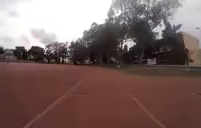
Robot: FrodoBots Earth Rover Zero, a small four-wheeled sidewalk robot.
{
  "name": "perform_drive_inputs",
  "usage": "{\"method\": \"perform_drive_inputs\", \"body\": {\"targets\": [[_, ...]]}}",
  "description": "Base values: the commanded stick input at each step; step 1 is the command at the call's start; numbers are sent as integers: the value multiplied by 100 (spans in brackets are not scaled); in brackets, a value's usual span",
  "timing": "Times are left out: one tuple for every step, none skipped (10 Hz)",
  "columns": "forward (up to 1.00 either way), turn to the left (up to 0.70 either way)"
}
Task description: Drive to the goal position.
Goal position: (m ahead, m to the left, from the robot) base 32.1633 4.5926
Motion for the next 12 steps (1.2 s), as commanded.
{"method": "perform_drive_inputs", "body": {"targets": [[50, 0], [50, 0], [50, 0], [50, 0], [50, 0], [50, 0], [50, 0], [50, 0], [50, 0], [50, 0], [50, 0], [50, 0]]}}
